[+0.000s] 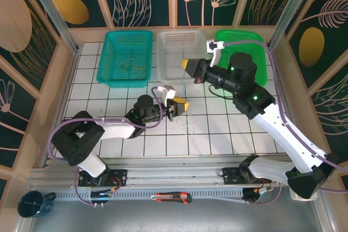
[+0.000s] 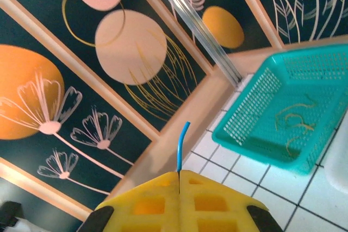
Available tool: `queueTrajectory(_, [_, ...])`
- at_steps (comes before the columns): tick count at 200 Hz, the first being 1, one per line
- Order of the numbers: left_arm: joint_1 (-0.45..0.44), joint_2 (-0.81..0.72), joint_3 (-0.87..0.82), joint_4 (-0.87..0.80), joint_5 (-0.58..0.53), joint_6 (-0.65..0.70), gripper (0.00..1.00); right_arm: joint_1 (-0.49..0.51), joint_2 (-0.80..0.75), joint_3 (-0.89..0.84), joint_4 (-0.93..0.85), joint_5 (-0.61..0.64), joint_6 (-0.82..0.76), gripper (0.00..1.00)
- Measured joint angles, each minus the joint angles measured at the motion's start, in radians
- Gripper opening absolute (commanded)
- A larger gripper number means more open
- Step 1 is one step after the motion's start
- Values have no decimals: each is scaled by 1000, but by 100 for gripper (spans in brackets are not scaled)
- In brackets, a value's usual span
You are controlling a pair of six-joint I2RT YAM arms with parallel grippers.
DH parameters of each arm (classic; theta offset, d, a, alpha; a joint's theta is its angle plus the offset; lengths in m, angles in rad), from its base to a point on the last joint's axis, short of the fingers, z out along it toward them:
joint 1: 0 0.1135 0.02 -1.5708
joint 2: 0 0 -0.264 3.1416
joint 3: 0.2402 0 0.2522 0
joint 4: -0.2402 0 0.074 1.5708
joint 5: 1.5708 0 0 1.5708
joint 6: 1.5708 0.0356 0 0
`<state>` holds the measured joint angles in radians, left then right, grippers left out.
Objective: Untangle the cables
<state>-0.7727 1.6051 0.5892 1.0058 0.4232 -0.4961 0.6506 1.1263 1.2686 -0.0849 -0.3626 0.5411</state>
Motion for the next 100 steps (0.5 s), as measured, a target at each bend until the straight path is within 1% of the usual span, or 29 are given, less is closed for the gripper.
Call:
queueTrajectory(47, [0,59,-34,48,18,-32,32,-37,6,48,48,-32,27,0])
queueTrajectory(100, [0,135,-69,105,23,-61,32,-57,20,54,68,-53,50,0])
